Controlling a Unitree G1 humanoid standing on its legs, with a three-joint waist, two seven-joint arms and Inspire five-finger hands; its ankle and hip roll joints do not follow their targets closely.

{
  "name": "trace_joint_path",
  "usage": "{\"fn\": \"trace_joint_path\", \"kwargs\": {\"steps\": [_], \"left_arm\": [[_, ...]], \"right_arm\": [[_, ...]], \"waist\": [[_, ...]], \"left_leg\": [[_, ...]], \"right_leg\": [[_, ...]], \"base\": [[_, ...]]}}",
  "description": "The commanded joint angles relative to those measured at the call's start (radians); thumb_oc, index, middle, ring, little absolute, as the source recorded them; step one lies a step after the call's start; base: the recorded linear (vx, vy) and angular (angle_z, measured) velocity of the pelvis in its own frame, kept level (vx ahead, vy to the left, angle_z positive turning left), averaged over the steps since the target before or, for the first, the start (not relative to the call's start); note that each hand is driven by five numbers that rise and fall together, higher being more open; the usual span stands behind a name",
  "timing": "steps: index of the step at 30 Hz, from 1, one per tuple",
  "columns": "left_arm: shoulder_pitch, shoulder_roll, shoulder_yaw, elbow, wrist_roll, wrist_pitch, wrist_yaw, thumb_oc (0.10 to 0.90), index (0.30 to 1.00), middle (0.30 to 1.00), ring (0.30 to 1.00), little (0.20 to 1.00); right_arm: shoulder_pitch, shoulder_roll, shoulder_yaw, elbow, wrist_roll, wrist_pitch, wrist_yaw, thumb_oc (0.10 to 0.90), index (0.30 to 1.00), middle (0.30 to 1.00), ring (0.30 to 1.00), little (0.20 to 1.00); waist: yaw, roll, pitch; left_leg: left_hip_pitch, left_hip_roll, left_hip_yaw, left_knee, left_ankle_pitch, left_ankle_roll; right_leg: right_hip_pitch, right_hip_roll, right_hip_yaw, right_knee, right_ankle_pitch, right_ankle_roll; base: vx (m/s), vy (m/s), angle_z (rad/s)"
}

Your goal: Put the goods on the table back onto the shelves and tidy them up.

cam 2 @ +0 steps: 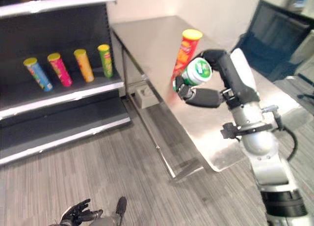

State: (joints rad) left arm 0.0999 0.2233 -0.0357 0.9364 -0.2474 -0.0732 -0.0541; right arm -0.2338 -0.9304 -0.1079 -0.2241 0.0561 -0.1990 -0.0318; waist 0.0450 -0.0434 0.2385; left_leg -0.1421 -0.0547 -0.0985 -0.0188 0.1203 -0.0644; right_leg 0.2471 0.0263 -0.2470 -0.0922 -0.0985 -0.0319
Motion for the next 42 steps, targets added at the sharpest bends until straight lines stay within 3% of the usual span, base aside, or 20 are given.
{"fn": "trace_joint_path", "kwargs": {"steps": [1, 3, 4, 5, 6, 10, 14, 18, 20, 22, 23, 24, 25, 26, 28, 30, 32, 35, 42], "left_arm": [[-0.011, 0.058, -0.06, 0.038, -0.014, -0.026, 0.004, 0.8, 0.9, 0.9, 0.9, 0.9], [-0.018, 0.059, -0.063, 0.043, -0.015, -0.028, 0.007, 0.8, 0.9, 0.9, 0.9, 0.9], [-0.025, 0.061, -0.064, 0.048, -0.018, -0.032, 0.015, 0.8, 0.9, 0.9, 0.9, 0.9], [-0.025, 0.06, -0.064, 0.049, -0.018, -0.032, 0.015, 0.8, 0.9, 0.9, 0.9, 0.9], [-0.03, 0.063, -0.067, 0.052, -0.02, -0.032, 0.021, 0.8, 0.9, 0.9, 0.9, 0.9], [-0.027, 0.063, -0.07, 0.056, -0.019, -0.032, 0.025, 0.8, 0.9, 0.9, 0.9, 0.9], [-0.033, 0.075, -0.078, 0.064, 0.003, -0.033, 0.029, 0.8, 0.9, 0.9, 0.9, 0.9], [-0.042, 0.112, -0.071, 0.072, 0.033, -0.029, 0.038, 0.8, 0.9, 0.9, 0.9, 0.9], [-0.044, 0.118, -0.068, 0.072, 0.038, -0.029, 0.04, 0.8, 0.9, 0.9, 0.9, 0.9], [-0.047, 0.137, -0.068, 0.063, 0.04, -0.03, 0.044, 0.8, 0.9, 0.9, 0.9, 0.9], [-0.047, 0.136, -0.067, 0.063, 0.04, -0.029, 0.044, 0.8, 0.9, 0.9, 0.9, 0.9], [-0.043, 0.148, -0.067, 0.052, 0.035, -0.029, 0.045, 0.8, 0.9, 0.9, 0.9, 0.9], [-0.043, 0.147, -0.065, 0.052, 0.035, -0.028, 0.045, 0.8, 0.9, 0.9, 0.9, 0.9], [-0.047, 0.155, -0.066, 0.051, 0.042, -0.029, 0.048, 0.8, 0.9, 0.9, 0.9, 0.9], [-0.041, 0.168, -0.062, 0.03, 0.027, -0.03, 0.039, 0.8, 0.9, 0.9, 0.9, 0.9], [-0.037, 0.172, -0.061, 0.028, 0.026, -0.032, 0.036, 0.8, 0.9, 0.9, 0.9, 0.9], [-0.031, 0.167, -0.061, 0.031, 0.028, -0.029, 0.029, 0.8, 0.9, 0.9, 0.9, 0.9], [-0.038, 0.159, -0.062, 0.041, 0.039, -0.03, 0.02, 0.8, 0.9, 0.9, 0.9, 0.9], [-0.045, 0.145, -0.062, 0.04, 0.025, -0.035, 0.033, 0.8, 0.9, 0.9, 0.9, 0.9]], "right_arm": [[-0.132, -0.044, -0.08, -0.112, 0.063, -0.085, -0.049, 0.4, 0.3, 0.3, 0.3, 0.3], [-0.142, -0.053, -0.077, -0.11, 0.065, -0.086, -0.057, 0.4, 0.3, 0.3, 0.3, 0.3], [-0.156, -0.081, -0.068, -0.097, 0.062, -0.084, -0.071, 0.4, 0.3, 0.3, 0.3, 0.3], [-0.159, -0.083, -0.065, -0.095, 0.062, -0.085, -0.071, 0.4, 0.3, 0.3, 0.3, 0.3], [-0.163, -0.109, -0.059, -0.082, 0.058, -0.078, -0.084, 0.4, 0.3, 0.3, 0.3, 0.3], [-0.186, -0.139, -0.037, -0.062, 0.047, -0.064, -0.095, 0.4, 0.3, 0.3, 0.3, 0.3], [-0.234, -0.152, -0.007, -0.044, 0.009, -0.042, -0.12, 0.4, 0.3, 0.3, 0.3, 0.3], [-0.302, -0.121, 0.066, -0.025, -0.054, -0.012, -0.133, 0.4, 0.3, 0.3, 0.3, 0.3], [-0.317, -0.116, 0.082, -0.018, -0.058, -0.009, -0.134, 0.4, 0.3, 0.3, 0.3, 0.3], [-0.356, -0.125, 0.117, 0.006, -0.075, 0.004, -0.147, 0.4, 0.3, 0.3, 0.3, 0.3], [-0.359, -0.125, 0.119, 0.007, -0.075, 0.004, -0.148, 0.4, 0.3, 0.3, 0.3, 0.3], [-0.393, -0.124, 0.149, 0.014, -0.081, 0.007, -0.153, 0.4, 0.3, 0.3, 0.3, 0.3], [-0.398, -0.124, 0.153, 0.016, -0.081, 0.007, -0.153, 0.4, 0.3, 0.3, 0.3, 0.3], [-0.408, -0.118, 0.171, 0.031, -0.077, 0.003, -0.156, 0.4, 0.3, 0.3, 0.3, 0.3], [-0.435, -0.152, 0.192, 0.037, -0.066, 0.004, -0.141, 0.4, 0.3, 0.3, 0.3, 0.3], [-0.466, -0.163, 0.207, 0.037, -0.055, -0.001, -0.142, 0.4, 0.3, 0.3, 0.3, 0.3], [-0.506, -0.17, 0.239, 0.047, -0.041, -0.007, -0.144, 0.4, 0.3, 0.3, 0.3, 0.3], [-0.556, -0.205, 0.283, 0.083, -0.049, -0.007, -0.151, 0.4, 0.3, 0.3, 0.3, 0.3], [-0.654, -0.241, 0.349, 0.129, -0.038, -0.009, -0.163, 0.4, 0.3, 0.3, 0.3, 0.3]], "waist": [[0.021, -0.019, -0.047], [0.018, -0.023, -0.046], [0.012, -0.03, -0.051], [0.012, -0.029, -0.053], [0.011, -0.031, -0.062], [0.012, -0.002, -0.091], [0.023, 0.004, -0.117], [0.049, -0.014, -0.121], [0.053, -0.015, -0.122], [0.062, -0.012, -0.112], [0.062, -0.012, -0.112], [0.065, -0.006, -0.099], [0.064, -0.006, -0.099], [0.065, -0.002, -0.092], [0.051, 0.012, -0.086], [0.051, 0.014, -0.083], [0.04, 0.015, -0.079], [0.013, -0.002, -0.057], [0.017, -0.024, -0.075]], "left_leg": [[0.064, 0.162, 0.026, 0.074, -0.077, -0.058], [0.049, 0.186, 0.034, 0.055, -0.051, -0.062], [0.031, 0.242, 0.069, -0.005, -0.018, -0.071], [0.034, 0.243, 0.07, -0.015, -0.013, -0.072], [0.018, 0.287, 0.111, -0.057, 0.007, -0.087], [0.027, 0.307, 0.143, -0.068, 0.013, -0.111], [0.047, 0.264, 0.162, -0.065, 0.008, -0.103], [0.06, 0.17, 0.175, -0.032, -0.057, -0.036], [0.061, 0.149, 0.179, -0.03, -0.066, -0.021], [0.095, 0.09, 0.171, -0.046, -0.088, 0.015], [0.092, 0.089, 0.172, -0.046, -0.084, 0.017], [0.117, 0.064, 0.17, -0.056, -0.093, 0.038], [0.116, 0.063, 0.171, -0.056, -0.093, 0.039], [0.124, 0.059, 0.172, -0.058, -0.1, 0.042], [0.15, 0.051, 0.152, -0.068, -0.11, 0.048], [0.161, 0.048, 0.153, -0.068, -0.119, 0.048], [0.183, 0.045, 0.149, -0.068, -0.134, 0.047], [0.234, 0.01, 0.111, -0.068, -0.157, 0.052], [0.253, 0.003, 0.077, -0.068, -0.175, 0.045]], "right_leg": [[-0.082, -0.065, 0.042, 0.006, 0.058, 0.116], [-0.087, -0.072, 0.031, 0.007, 0.057, 0.12], [-0.096, -0.088, 0.014, 0.008, 0.048, 0.131], [-0.099, -0.087, 0.015, 0.009, 0.047, 0.13], [-0.092, -0.099, 0.002, 0.008, 0.035, 0.141], [-0.081, -0.111, -0.023, 0.005, 0.034, 0.157], [-0.07, -0.182, -0.044, 0.005, 0.047, 0.189], [-0.093, -0.297, -0.025, 0.08, 0.087, 0.225], [-0.111, -0.321, -0.017, 0.117, 0.091, 0.228], [-0.146, -0.377, -0.005, 0.241, 0.146, 0.219], [-0.149, -0.378, -0.003, 0.24, 0.15, 0.22], [-0.182, -0.406, 0.0, 0.316, 0.211, 0.211], [-0.186, -0.408, 0.003, 0.32, 0.21, 0.212], [-0.201, -0.4, 0.011, 0.342, 0.205, 0.208], [-0.262, -0.301, 0.068, 0.32, 0.134, 0.187], [-0.285, -0.269, 0.055, 0.278, 0.125, 0.185], [-0.305, -0.217, 0.045, 0.178, 0.14, 0.186], [-0.391, -0.112, 0.124, 0.066, 0.217, 0.208], [-0.343, -0.103, 0.143, 0.012, 0.241, 0.19]], "base": [[0.0, 0.09, 0.57], [0.0, 0.106, 0.46], [0.01, 0.136, 0.6], [0.08, 0.222, 0.55], [0.1, 0.189, 0.31], [0.09, 0.181, 0.32], [0.17, 0.343, 0.37], [0.15, 0.35, 0.18], [0.09, 0.313, 0.1], [0.1, 0.314, 0.05], [0.06, 0.276, 0.12], [0.02, 0.182, 0.06], [0.05, 0.226, 0.01], [0.05, 0.101, -0.06], [0.12, 0.135, -0.09], [0.12, 0.046, 0.05], [0.15, -0.004, 0.08], [0.2, 0.0, 0.07], [0.14, -0.086, 0.52]]}}
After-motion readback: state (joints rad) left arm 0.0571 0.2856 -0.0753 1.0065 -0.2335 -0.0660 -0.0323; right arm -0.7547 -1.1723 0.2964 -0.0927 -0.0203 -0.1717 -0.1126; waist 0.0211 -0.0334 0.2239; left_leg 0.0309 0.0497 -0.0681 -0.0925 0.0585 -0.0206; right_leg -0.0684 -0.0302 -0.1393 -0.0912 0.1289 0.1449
